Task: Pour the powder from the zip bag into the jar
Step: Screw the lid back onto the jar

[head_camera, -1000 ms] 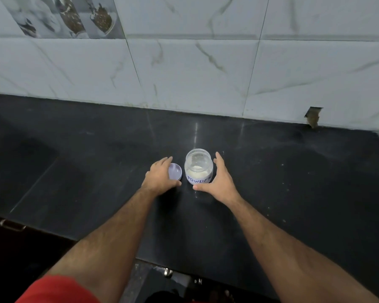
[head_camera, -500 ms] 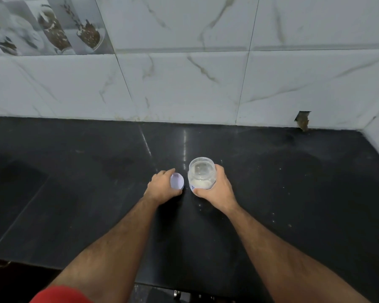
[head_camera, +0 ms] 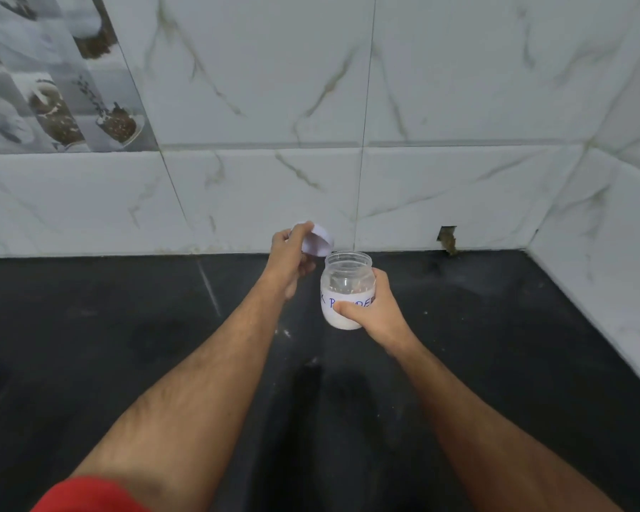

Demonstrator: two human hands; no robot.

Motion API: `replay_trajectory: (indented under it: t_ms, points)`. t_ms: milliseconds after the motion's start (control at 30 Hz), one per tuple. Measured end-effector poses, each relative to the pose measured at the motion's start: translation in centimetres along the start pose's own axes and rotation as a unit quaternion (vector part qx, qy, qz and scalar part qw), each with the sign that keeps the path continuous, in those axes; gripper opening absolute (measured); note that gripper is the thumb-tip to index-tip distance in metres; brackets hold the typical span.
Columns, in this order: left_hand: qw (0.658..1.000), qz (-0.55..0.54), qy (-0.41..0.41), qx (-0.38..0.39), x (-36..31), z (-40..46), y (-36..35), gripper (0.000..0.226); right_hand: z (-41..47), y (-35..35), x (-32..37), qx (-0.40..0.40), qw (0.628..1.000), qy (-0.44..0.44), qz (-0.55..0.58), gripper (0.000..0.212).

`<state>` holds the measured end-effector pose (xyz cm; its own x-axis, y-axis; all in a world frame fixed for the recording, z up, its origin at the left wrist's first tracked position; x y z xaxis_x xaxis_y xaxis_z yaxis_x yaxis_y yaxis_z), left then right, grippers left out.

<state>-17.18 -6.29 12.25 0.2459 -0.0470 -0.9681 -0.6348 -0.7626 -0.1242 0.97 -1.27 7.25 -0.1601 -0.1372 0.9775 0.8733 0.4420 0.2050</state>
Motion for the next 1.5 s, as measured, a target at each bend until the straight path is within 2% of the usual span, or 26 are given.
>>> replay_trajectory:
  t_ms: [100, 233, 367, 467, 533, 600, 667, 800, 900, 1000, 1133, 1367, 1500]
  points:
    - [0.999, -0.038, 0.001, 0.037, -1.0, -0.8, -1.5, 0.083, 0.4, 1.1, 0.7, -0.015, 1.000, 0.010, 0.004, 0.084]
    - [0.996, -0.027, -0.011, 0.083, -0.9, -1.7, -2.4, 0.088, 1.1, 1.6, 1.0, -0.023, 1.000, 0.020, -0.008, 0.086]
    - [0.994, 0.014, -0.024, 0.106, -0.6, -2.5, -2.7, 0.065, 1.5, 1.6, 1.2, -0.021, 1.000, 0.018, 0.006, 0.087]
    - [0.991, 0.038, -0.044, 0.119, -0.8, -2.8, -2.9, 0.064, 1.3, 1.5, 1.6, -0.015, 0.999, 0.014, 0.033, 0.090]
    - [0.990, 0.059, -0.057, 0.118, -1.2, -2.9, -3.0, 0.072, 1.2, 1.4, 2.0, -0.003, 0.999, 0.009, 0.048, 0.083]
    - [0.987, 0.081, -0.068, 0.123, -1.8, -3.0, -3.2, 0.073, 1.1, 1.3, 2.3, 0.010, 0.998, -0.002, 0.064, 0.068]
    - [0.985, 0.098, -0.070, 0.128, -2.1, -2.9, -3.3, 0.065, 1.1, 1.1, 2.6, 0.024, 0.997, -0.013, 0.077, 0.061]
    - [0.984, 0.113, -0.074, 0.114, -2.4, -3.0, -3.9, 0.029, 0.8, 0.7, 3.1, 0.064, 0.991, -0.043, 0.106, 0.058]
    - [0.984, 0.119, -0.083, 0.102, -2.9, -2.9, -4.2, 0.027, 0.7, 0.8, 3.5, 0.073, 0.993, -0.029, 0.093, 0.060]
    - [0.980, 0.138, -0.093, 0.112, -3.6, -3.0, -4.6, 0.042, 0.7, 1.1, 3.9, 0.058, 0.996, -0.013, 0.061, 0.075]
    - [0.974, 0.163, -0.107, 0.112, -4.1, -3.0, -5.0, 0.027, 0.9, 1.7, 4.0, 0.012, 1.000, 0.004, 0.020, 0.084]
    - [0.973, 0.183, -0.111, 0.085, -4.0, -3.2, -5.8, 0.036, 0.2, 2.3, 5.4, -0.082, 0.994, 0.045, -0.051, 0.082]
    - [0.975, 0.176, -0.118, 0.074, -3.8, -3.2, -6.2, 0.026, 0.1, 2.3, 5.7, -0.108, 0.987, 0.062, -0.097, 0.097]
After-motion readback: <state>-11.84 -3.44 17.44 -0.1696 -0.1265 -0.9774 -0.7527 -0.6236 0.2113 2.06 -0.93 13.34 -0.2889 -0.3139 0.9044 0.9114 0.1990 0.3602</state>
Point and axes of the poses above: each hand's wrist, its own z-axis towards the middle knuckle, its own y-axis out of the back of the hand, x = y × z, the point moved 5 cm from there along z, towards the middle knuckle, and after that the axes turned 9 degrees about -x, right-handed, at the moved point
